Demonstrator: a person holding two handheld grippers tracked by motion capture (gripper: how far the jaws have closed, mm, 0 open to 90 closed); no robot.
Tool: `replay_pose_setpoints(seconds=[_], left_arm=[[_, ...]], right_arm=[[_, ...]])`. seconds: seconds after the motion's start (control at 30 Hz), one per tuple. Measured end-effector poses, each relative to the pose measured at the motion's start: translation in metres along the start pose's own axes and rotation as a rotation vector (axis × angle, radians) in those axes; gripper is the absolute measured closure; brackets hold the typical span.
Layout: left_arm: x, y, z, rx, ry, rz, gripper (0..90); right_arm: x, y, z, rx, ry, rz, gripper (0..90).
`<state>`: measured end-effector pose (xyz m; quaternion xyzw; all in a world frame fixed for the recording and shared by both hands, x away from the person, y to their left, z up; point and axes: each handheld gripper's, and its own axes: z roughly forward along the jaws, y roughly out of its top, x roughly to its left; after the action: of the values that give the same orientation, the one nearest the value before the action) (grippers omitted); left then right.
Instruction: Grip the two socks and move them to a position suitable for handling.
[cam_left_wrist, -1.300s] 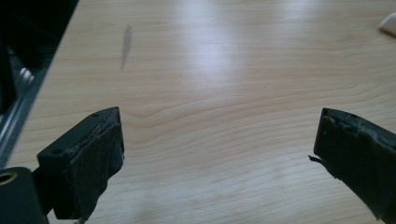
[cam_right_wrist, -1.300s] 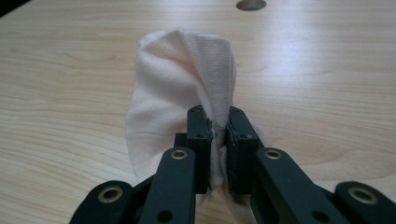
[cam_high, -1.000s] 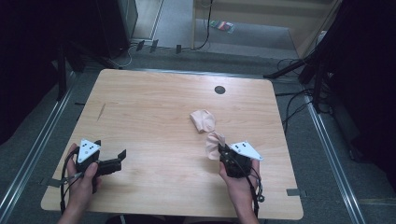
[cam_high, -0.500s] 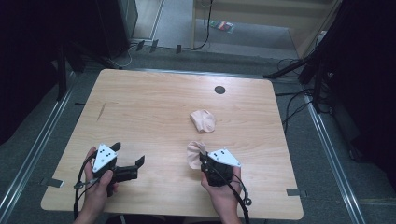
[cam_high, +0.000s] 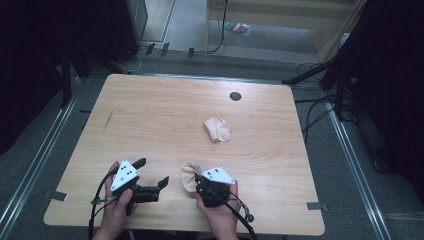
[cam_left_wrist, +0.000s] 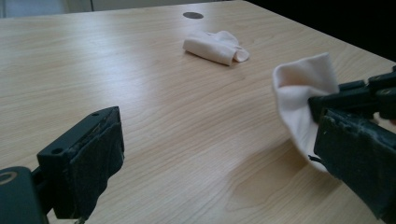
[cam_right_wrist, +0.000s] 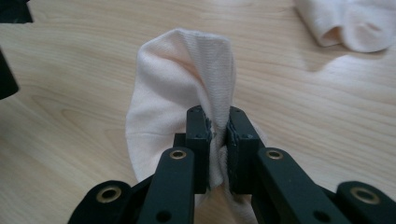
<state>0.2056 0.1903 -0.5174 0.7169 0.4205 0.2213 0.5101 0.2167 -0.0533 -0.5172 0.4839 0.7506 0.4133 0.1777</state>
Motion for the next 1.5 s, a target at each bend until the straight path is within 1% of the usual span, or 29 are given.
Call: replay_pose_setpoints(seconds=[0.07,0.1,0.13,0.17,0.2,0.23,0.27,0.37,0.47,0.53,0.57,0.6,0.63,0.7,0.73,0.8,0.83,0.87,0.93,0.97,1.03,1.07,1.1,1.13,1.2,1.23,1.33,1.37,1.5], left_arm=[[-0.001,0.0,0.0,0.01,-0.002,0.002,2.1],[0.0,0.0,0.0,0.014,-0.001,0.002,2.0],[0.0,-0.001,0.0,0.015,-0.004,-0.002,2.1],[0.002,-0.001,0.0,0.016,-0.005,-0.006,2.1],[0.003,-0.001,0.0,0.022,-0.008,-0.015,2.1],[0.004,-0.001,0.0,0.027,-0.011,-0.017,2.1],[0.006,-0.002,-0.001,0.039,-0.019,-0.02,2.1],[0.01,-0.003,0.0,0.067,-0.076,-0.037,2.0],[0.008,-0.004,0.002,0.106,-0.097,-0.024,2.1],[0.004,-0.007,0.003,0.123,-0.12,-0.017,3.5],[0.001,-0.009,0.003,0.13,-0.128,-0.006,9.6],[0.001,-0.009,0.003,0.13,-0.128,-0.006,15.7],[-0.006,-0.013,0.005,0.163,-0.113,0.033,16.6],[-0.013,-0.016,0.009,0.197,-0.102,0.052,30.3],[-0.016,-0.017,0.012,0.223,-0.082,0.056,33.8],[-0.018,-0.018,0.014,0.24,-0.085,0.052,42.8],[-0.022,-0.021,0.017,0.276,-0.107,0.059,44.7],[-0.023,-0.022,0.019,0.296,-0.101,0.07,46.8],[-0.023,-0.023,0.021,0.306,-0.106,0.072,50.0],[-0.024,-0.025,0.024,0.335,-0.101,0.079,51.1],[-0.026,-0.027,0.025,0.347,-0.095,0.095,55.5],[-0.026,-0.027,0.025,0.347,-0.095,0.095,57.1],[-0.028,-0.027,0.026,0.352,-0.066,0.116,61.4],[-0.028,-0.027,0.026,0.355,-0.062,0.116,62.9],[-0.027,-0.026,0.026,0.359,-0.054,0.111,68.4],[-0.025,-0.025,0.026,0.363,-0.039,0.114,72.8],[-0.019,-0.025,0.026,0.365,-0.047,0.113,84.7],[-0.017,-0.025,0.026,0.368,-0.055,0.118,86.8],[-0.01,-0.022,0.025,0.381,-0.07,0.145,88.8]], right_arm=[[0.006,-0.002,0.003,0.006,0.013,0.002,81.1],[0.009,-0.003,0.005,0.005,0.022,0.009,78.1],[0.01,-0.004,0.006,0.0,0.043,0.024,69.7],[0.01,-0.003,0.008,-0.009,0.09,0.04,59.1],[0.008,-0.002,0.01,-0.002,0.136,0.053,52.2],[0.005,-0.001,0.011,-0.005,0.161,0.061,47.6],[0.003,0.0,0.01,-0.014,0.163,0.065,44.7],[-0.012,0.006,0.002,-0.06,0.159,0.099,44.0],[-0.026,0.012,-0.007,-0.091,0.178,0.115,47.9],[-0.03,0.011,-0.011,-0.092,0.215,0.086,51.4],[-0.029,0.009,-0.012,-0.084,0.216,0.063,53.3],[-0.028,0.008,-0.012,-0.071,0.204,0.042,54.8],[-0.026,0.005,-0.008,-0.044,0.183,0.029,55.6],[-0.026,0.001,-0.001,0.002,0.165,0.035,56.2],[-0.026,-0.002,0.004,0.025,0.167,0.033,56.3],[-0.025,-0.007,0.012,0.064,0.161,0.02,56.1],[-0.023,-0.008,0.016,0.083,0.165,0.009,56.1],[-0.022,-0.009,0.018,0.088,0.165,0.0,56.3],[-0.018,-0.011,0.021,0.104,0.147,-0.027,59.2],[-0.016,-0.013,0.024,0.111,0.143,-0.041,62.1],[-0.014,-0.015,0.026,0.125,0.121,-0.055,72.1],[-0.014,-0.015,0.026,0.125,0.121,-0.055,72.1],[-0.014,-0.015,0.026,0.12,0.133,-0.063,82.5],[-0.014,-0.015,0.025,0.117,0.128,-0.062,85.6],[-0.015,-0.014,0.024,0.109,0.125,-0.062,86.7],[-0.021,-0.011,0.019,0.099,0.132,-0.036,87.3],[-0.033,-0.004,0.01,0.067,0.152,0.025,87.5],[-0.04,0.0,0.005,0.05,0.154,0.058,87.7],[-0.062,0.008,-0.005,0.017,0.155,0.134,88.1]])
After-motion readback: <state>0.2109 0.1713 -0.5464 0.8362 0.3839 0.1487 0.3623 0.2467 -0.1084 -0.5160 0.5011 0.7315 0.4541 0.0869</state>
